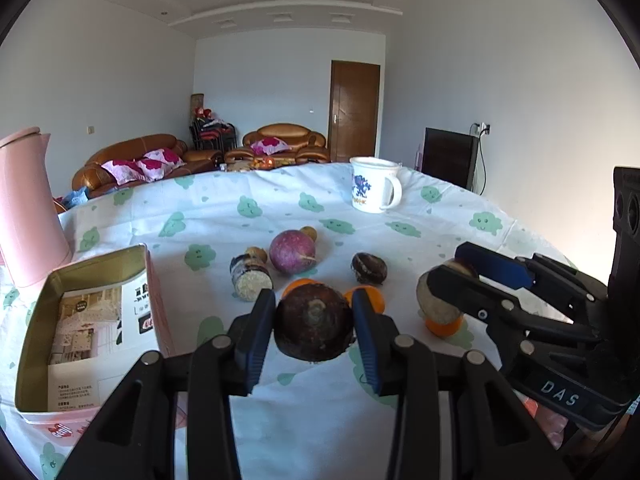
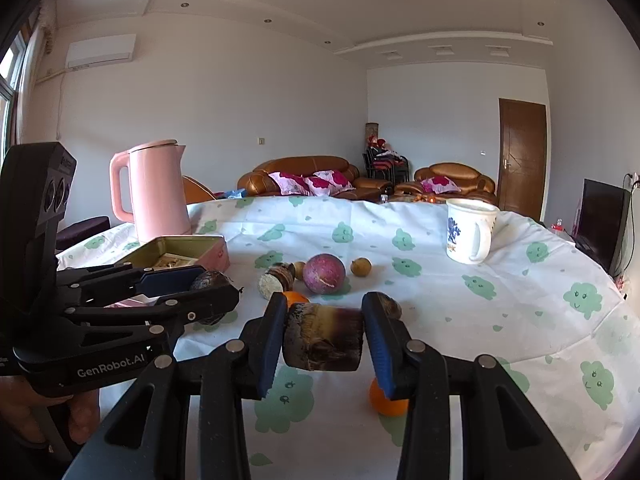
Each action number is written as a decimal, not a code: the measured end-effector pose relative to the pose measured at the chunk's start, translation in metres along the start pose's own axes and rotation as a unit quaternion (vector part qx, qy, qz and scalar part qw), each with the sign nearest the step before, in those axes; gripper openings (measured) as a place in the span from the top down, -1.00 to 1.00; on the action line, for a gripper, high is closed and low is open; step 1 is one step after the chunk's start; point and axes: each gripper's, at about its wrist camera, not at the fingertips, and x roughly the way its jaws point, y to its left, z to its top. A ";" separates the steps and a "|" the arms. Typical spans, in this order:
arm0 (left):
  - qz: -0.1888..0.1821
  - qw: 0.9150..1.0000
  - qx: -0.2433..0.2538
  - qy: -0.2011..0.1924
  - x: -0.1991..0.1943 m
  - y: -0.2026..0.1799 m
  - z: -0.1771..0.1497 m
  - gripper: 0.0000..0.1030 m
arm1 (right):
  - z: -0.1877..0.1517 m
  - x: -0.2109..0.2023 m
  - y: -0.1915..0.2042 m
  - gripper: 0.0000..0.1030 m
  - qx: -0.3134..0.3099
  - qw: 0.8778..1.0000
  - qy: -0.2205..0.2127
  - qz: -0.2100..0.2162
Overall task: Organize fruits
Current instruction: 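Lift the cake slice and passion fruit and carry both toward the gold tin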
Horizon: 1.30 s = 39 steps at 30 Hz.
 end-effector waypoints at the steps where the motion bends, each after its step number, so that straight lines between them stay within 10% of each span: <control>1: 0.001 1.000 0.001 -0.004 -0.002 0.000 0.001 0.21 | 0.000 -0.001 0.001 0.21 -0.001 1.000 -0.001 0.000; 39: 0.047 0.996 -0.010 -0.080 -0.032 0.017 0.012 0.21 | 0.033 -0.004 0.025 0.21 -0.044 0.998 -0.039 0.018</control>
